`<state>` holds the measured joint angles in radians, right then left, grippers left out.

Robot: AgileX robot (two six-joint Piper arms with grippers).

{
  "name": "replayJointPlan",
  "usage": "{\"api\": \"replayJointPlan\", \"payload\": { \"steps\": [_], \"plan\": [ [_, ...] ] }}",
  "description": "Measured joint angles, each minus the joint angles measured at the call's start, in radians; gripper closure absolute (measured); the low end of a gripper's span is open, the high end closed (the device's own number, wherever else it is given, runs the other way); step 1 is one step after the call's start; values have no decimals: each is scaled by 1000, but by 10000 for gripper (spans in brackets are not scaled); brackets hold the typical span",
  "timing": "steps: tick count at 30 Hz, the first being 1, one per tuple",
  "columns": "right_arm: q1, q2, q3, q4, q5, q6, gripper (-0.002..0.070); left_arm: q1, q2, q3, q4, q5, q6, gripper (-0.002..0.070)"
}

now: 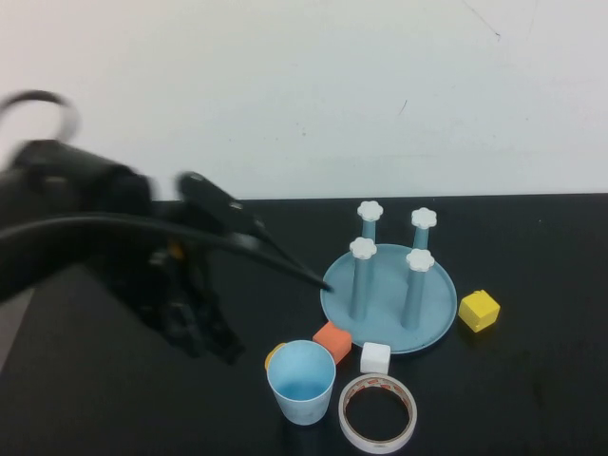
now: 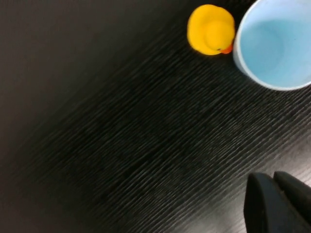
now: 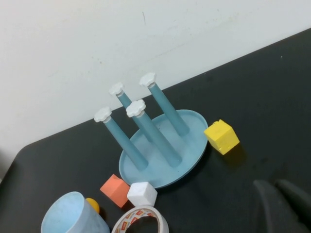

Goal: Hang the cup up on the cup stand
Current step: Pick up the cup from the table

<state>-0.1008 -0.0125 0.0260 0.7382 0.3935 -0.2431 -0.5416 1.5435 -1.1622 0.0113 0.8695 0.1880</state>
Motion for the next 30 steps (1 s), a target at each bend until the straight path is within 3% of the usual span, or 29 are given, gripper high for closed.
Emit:
{"api": "replayJointPlan", "payload": {
  "steps": [7, 10, 13, 16, 19, 23, 30],
  "plan": [
    [0, 0, 0, 0, 2, -15, 678, -65, 199, -100, 14, 0, -70, 675],
    [0, 0, 0, 0, 2, -18, 678, -77, 273, -154, 9, 16, -79, 622],
    [0, 0, 0, 0, 2, -19, 678, -86, 339, -211, -21, 28, -84, 467],
    [0, 0, 0, 0, 2, -19, 678, -92, 385, -252, -49, 21, -84, 255],
    [0, 0, 0, 0, 2, -19, 678, -96, 421, -267, -56, -1, -85, 151],
    [0, 0, 0, 0, 4, -20, 678, -96, 477, -273, -50, -20, -88, 146],
    [0, 0, 0, 0, 12, -20, 678, -96, 549, -273, -11, -98, -152, 225]
  ]
}}
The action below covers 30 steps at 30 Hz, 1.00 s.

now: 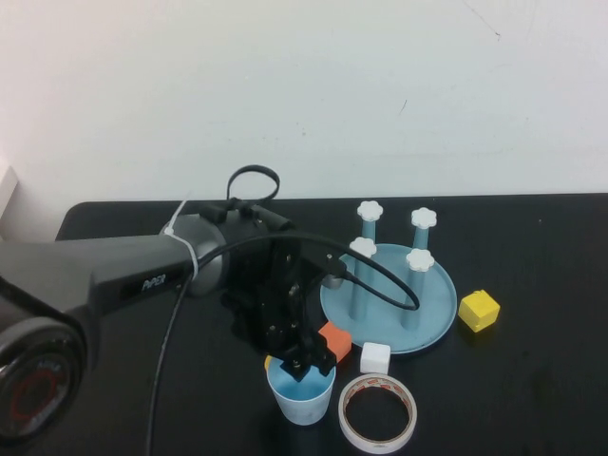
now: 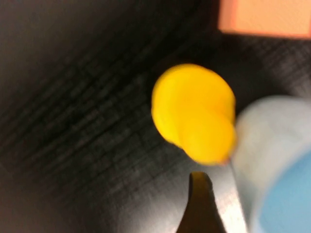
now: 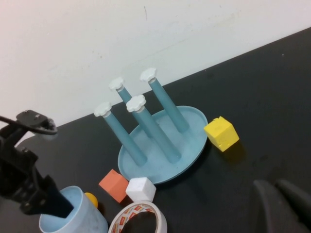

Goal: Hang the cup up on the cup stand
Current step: Pick up the cup from the table

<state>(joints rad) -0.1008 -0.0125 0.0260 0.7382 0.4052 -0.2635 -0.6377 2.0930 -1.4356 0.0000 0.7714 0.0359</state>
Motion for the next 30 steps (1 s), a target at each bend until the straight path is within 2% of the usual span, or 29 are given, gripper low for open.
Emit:
{"api": "replayJointPlan", "payload": {
  "steps": [6, 8, 11, 13, 16, 24, 30],
  "plan": [
    [0, 0, 0, 2, 9, -4, 678, 0, 35, -2, 47, -71, -77, 239],
    [0, 0, 0, 2, 9, -6, 678, 0, 43, -2, 49, -73, -85, 271],
    [0, 0, 0, 2, 10, -6, 678, 0, 60, -2, 49, -71, -92, 404],
    [0, 0, 0, 2, 10, -6, 678, 0, 72, -2, 49, -64, -92, 539],
    [0, 0, 0, 2, 10, -8, 678, 0, 75, -4, 50, -62, -92, 631],
    [0, 0, 0, 20, 12, -19, 678, 0, 46, -9, 41, -34, -66, 667],
    [0, 0, 0, 64, 14, -62, 678, 0, -115, 33, -8, -20, -1, 669]
  ]
}}
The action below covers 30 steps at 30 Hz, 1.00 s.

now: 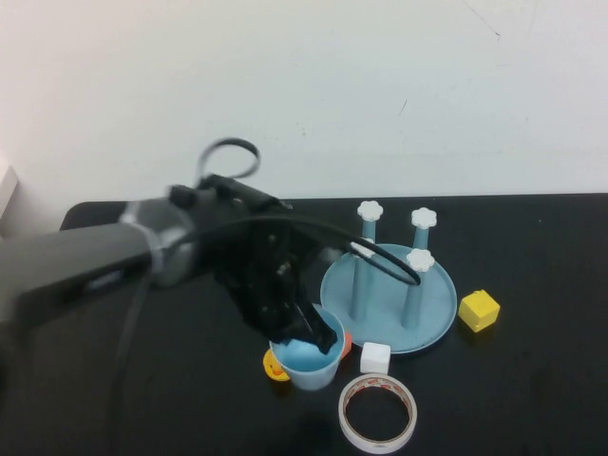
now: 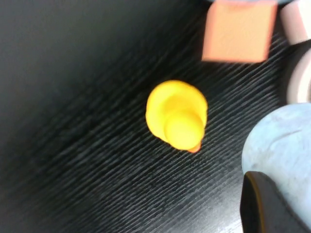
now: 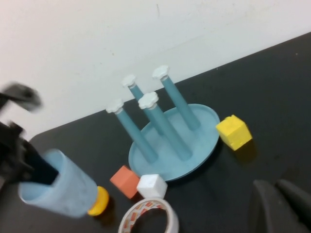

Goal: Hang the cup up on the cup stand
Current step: Pick up the cup from the table, then adjust the cup with two arms

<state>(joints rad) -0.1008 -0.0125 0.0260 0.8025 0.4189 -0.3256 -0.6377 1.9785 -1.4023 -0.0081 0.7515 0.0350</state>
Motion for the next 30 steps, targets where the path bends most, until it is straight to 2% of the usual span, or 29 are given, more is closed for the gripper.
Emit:
{"api": "replayJointPlan", "payload": {
  "steps": [3, 7, 10, 14, 18, 24, 28, 30],
  "plan": [
    [0, 0, 0, 34, 20, -18, 678, 0, -152, 108, -2, -74, 13, 669],
    [0, 0, 0, 121, 43, -58, 678, 0, -386, 315, 8, -310, 15, 669],
    [0, 0, 0, 256, 43, -144, 678, 0, -551, 468, 19, -553, 15, 669],
    [0, 26, 0, 539, 58, -379, 678, 0, -706, 615, 45, -864, 44, 669],
    [5, 158, -34, 747, 110, -602, 678, 0, -755, 666, 55, -1038, 141, 669],
    [7, 492, -227, 815, 305, -770, 675, 0, -748, 673, 66, -1234, 225, 669],
    [7, 743, -326, 865, 497, -812, 602, 0, -748, 673, 73, -1332, 269, 669],
    [11, 856, -373, 870, 598, -810, 519, 0, -748, 673, 78, -1342, 279, 669]
  ]
}}
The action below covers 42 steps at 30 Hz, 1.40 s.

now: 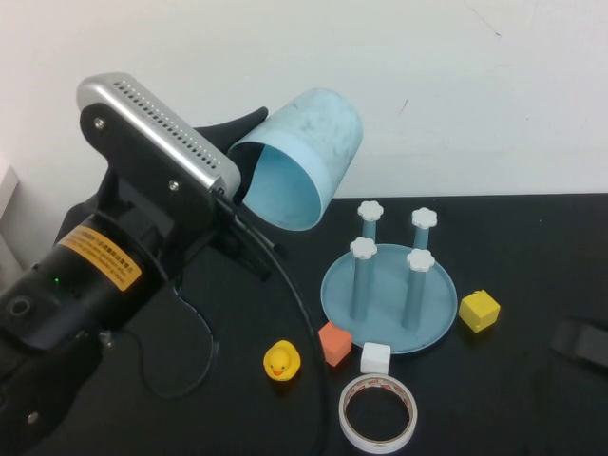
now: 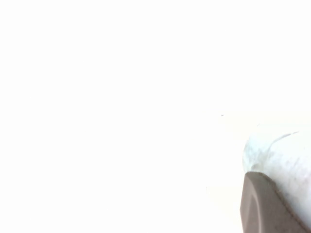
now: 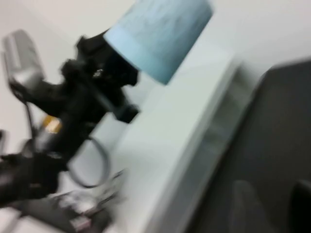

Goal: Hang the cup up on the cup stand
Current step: Adjust the cup with two arms

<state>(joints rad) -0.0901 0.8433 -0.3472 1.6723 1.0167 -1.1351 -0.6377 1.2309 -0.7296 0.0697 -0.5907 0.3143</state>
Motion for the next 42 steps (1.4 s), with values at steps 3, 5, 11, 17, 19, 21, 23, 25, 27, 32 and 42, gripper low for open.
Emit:
{"api": "replayJointPlan", "payload": {
  "steps": [3, 5, 11, 17, 19, 21, 23, 25, 27, 32, 42],
  "plan": [
    [26, 167, -72, 2, 104, 47, 358, 0, 0, 0, 13, 0, 11, 669],
    [60, 259, -130, 2, 130, 104, 232, 0, 0, 0, 24, 0, 15, 669],
    [169, 439, -339, 2, 78, 283, 42, 0, 0, 0, 30, 17, 17, 669],
    [249, 536, -520, 9, -109, 433, 23, 0, 0, 0, 49, 31, 37, 669],
    [283, 555, -563, 9, -161, 465, 22, 0, 0, 0, 53, 34, 53, 669],
    [317, 571, -593, 11, -216, 489, 22, 0, 0, 0, 53, 34, 60, 669],
    [343, 585, -607, 11, -260, 499, 22, 0, 0, 0, 53, 34, 67, 669],
    [362, 602, -614, 13, -302, 498, 24, 0, 0, 0, 55, 34, 67, 669],
    [369, 619, -614, 16, -314, 495, 31, 0, 0, 0, 55, 34, 70, 669],
    [369, 649, -614, 17, -316, 494, 51, 0, 0, 0, 56, 34, 70, 669],
    [369, 668, -633, 18, -324, 526, 54, 0, 0, 0, 56, 67, 74, 669]
  ]
}}
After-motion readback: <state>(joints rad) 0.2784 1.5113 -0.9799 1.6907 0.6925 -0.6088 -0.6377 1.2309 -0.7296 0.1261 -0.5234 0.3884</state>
